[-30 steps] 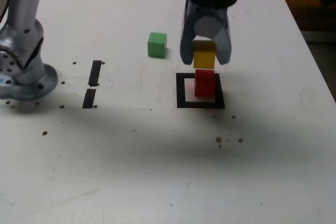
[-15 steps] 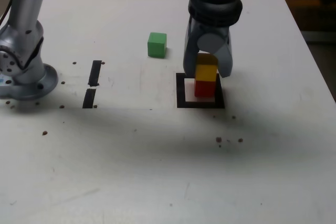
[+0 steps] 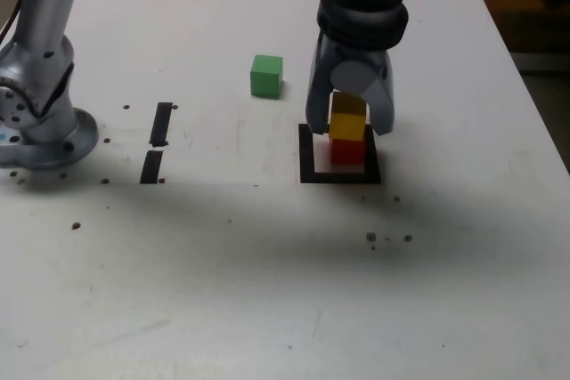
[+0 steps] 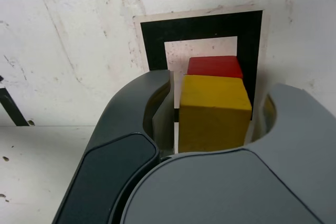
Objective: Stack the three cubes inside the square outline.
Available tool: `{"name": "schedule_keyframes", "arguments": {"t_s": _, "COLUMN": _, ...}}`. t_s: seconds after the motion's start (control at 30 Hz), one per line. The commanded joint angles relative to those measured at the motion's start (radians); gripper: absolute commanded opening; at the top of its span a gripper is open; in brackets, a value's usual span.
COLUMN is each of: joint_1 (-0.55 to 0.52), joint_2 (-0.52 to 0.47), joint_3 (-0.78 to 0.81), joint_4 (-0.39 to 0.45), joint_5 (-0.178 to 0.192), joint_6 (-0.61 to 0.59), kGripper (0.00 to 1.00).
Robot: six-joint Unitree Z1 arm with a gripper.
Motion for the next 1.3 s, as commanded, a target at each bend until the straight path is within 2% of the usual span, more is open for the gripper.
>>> {"name": "schedule_keyframes", "arguments": {"t_s": 0.0, "joint_1": 0.001, "joint_2": -0.02, "joint_3": 0.002, "joint_4": 0.011, "joint_5": -0.002, "joint_6": 0.0, "kGripper": 0.88}}
{"name": "schedule_keyframes", "arguments": {"t_s": 0.13, "joint_1": 0.001, "joint_2": -0.077, "joint_3": -0.004, "joint_4": 0.033, "joint_5": 0.004, "joint_6": 0.0, "kGripper": 0.9}}
{"name": "schedule_keyframes", "arguments": {"t_s": 0.27, "joint_1": 0.026, "joint_2": -0.206, "joint_3": 0.023, "joint_4": 0.111, "joint_5": 0.054, "joint_6": 0.005, "kGripper": 0.91}}
{"name": "schedule_keyframes", "arguments": {"t_s": 0.37, "joint_1": 0.109, "joint_2": -0.308, "joint_3": 0.117, "joint_4": 0.147, "joint_5": 0.105, "joint_6": 0.045, "kGripper": 0.91}}
{"name": "schedule_keyframes", "arguments": {"t_s": 0.47, "joint_1": 0.228, "joint_2": -0.374, "joint_3": 0.232, "joint_4": 0.113, "joint_5": 0.159, "joint_6": 0.129, "kGripper": 0.91}}
{"name": "schedule_keyframes", "arguments": {"t_s": 0.6, "joint_1": 0.35, "joint_2": -0.374, "joint_3": 0.331, "joint_4": 0.01, "joint_5": 0.206, "joint_6": 0.246, "kGripper": 0.9}}
{"name": "schedule_keyframes", "arguments": {"t_s": 0.7, "joint_1": 0.386, "joint_2": -0.328, "joint_3": 0.372, "joint_4": -0.063, "joint_5": 0.207, "joint_6": 0.291, "kGripper": 0.9}}
{"name": "schedule_keyframes", "arguments": {"t_s": 0.93, "joint_1": 0.393, "joint_2": -0.191, "joint_3": 0.432, "joint_4": -0.219, "joint_5": 0.168, "joint_6": 0.302, "kGripper": 0.9}}
{"name": "schedule_keyframes", "arguments": {"t_s": 1.07, "joint_1": 0.393, "joint_2": -0.166, "joint_3": 0.45, "joint_4": -0.262, "joint_5": 0.158, "joint_6": 0.302, "kGripper": 0.89}}
{"name": "schedule_keyframes", "arguments": {"t_s": 1.17, "joint_1": 0.393, "joint_2": -0.148, "joint_3": 0.456, "joint_4": -0.264, "joint_5": 0.155, "joint_6": 0.303, "kGripper": 0.82}}
{"name": "schedule_keyframes", "arguments": {"t_s": 1.27, "joint_1": 0.393, "joint_2": -0.126, "joint_3": 0.459, "joint_4": -0.266, "joint_5": 0.151, "joint_6": 0.305, "kGripper": 0.67}}
